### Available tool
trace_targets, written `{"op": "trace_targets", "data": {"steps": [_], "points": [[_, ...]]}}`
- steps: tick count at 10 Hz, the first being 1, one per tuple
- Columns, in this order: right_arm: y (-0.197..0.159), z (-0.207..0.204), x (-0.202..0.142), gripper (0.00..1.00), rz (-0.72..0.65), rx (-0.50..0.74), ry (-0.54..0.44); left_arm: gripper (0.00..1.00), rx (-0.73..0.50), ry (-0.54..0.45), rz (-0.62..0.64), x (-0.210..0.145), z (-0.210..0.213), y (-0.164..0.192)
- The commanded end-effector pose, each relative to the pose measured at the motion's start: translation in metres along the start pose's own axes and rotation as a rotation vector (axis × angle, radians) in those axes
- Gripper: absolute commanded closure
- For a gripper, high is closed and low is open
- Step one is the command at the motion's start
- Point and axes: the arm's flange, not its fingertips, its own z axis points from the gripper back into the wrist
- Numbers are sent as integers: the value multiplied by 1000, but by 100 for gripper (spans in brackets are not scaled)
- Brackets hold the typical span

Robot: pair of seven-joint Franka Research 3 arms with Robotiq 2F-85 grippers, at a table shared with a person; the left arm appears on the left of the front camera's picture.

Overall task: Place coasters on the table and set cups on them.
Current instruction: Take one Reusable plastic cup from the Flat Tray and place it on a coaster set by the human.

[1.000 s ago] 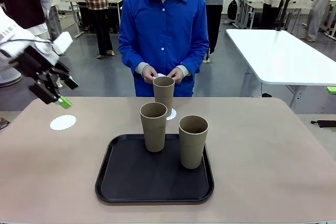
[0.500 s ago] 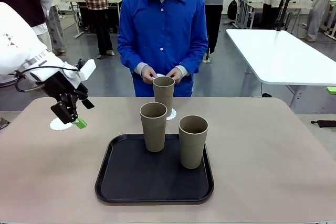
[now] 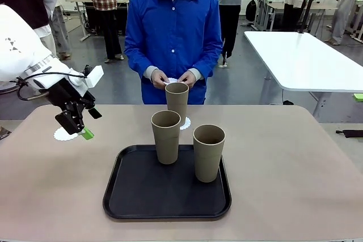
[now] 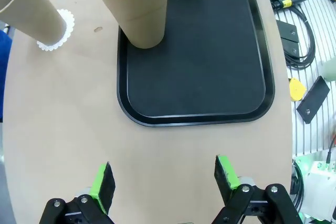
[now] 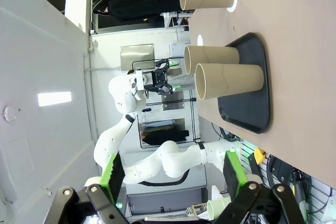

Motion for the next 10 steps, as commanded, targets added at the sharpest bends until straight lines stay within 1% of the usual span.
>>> {"op": "trace_targets", "data": {"steps": [1, 3, 4, 5, 6, 7, 8, 10], "points": [[2, 0, 0, 0, 5, 7, -3, 0, 3, 2, -10, 3, 1, -2], [2, 0, 0, 0, 5, 7, -3, 0, 1, 0, 0, 0, 0, 0], [2, 0, 0, 0, 5, 7, -3, 0, -6, -144, -5, -3, -8, -5], [2, 0, 0, 0, 5, 7, -3, 0, 24, -299, -39, -5, -20, -6], [2, 0, 0, 0, 5, 7, -3, 0, 38, -417, -25, -12, -37, -4], [2, 0, 0, 0, 5, 7, -3, 0, 43, -506, 5, -20, -57, -5], [2, 0, 0, 0, 5, 7, -3, 0, 58, -604, 4, -26, -77, -9], [2, 0, 0, 0, 5, 7, -3, 0, 28, -765, 67, -33, -109, -7]]}}
